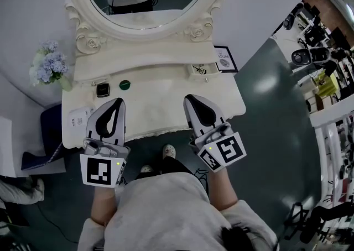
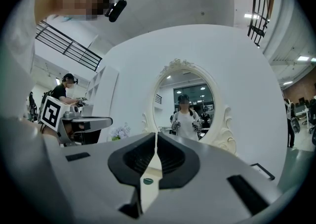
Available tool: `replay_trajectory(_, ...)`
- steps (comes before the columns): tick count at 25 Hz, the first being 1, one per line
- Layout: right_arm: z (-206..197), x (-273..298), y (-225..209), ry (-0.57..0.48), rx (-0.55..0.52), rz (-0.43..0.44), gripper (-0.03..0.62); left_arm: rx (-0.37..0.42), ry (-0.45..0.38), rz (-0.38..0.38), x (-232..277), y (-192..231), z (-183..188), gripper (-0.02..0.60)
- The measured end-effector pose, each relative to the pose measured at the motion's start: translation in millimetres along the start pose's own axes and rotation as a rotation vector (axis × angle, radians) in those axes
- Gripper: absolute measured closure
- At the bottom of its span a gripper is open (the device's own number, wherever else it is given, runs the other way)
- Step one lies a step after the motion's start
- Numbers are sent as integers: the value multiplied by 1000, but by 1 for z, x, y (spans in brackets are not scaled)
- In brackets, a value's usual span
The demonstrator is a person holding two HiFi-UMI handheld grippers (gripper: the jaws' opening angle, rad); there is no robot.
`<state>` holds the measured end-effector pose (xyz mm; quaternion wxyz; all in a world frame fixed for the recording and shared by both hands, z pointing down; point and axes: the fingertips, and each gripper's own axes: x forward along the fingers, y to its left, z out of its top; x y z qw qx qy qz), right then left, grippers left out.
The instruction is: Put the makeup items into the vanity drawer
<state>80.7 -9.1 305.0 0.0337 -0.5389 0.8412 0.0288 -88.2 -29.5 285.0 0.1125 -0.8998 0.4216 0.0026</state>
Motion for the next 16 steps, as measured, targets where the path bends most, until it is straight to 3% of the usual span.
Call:
replay_trajectory(4,2,-1,4,-7,4,1,566,-6,-9,2,-2,0,2,568)
replay_trajectory(8,5,-1,8,-16,3,-1,566,-50,-68,33,-2,6,13,568)
replay_trajectory(16,8,-3,14,-29,3,-6,566,-46,-58,20,-8,4,9,568)
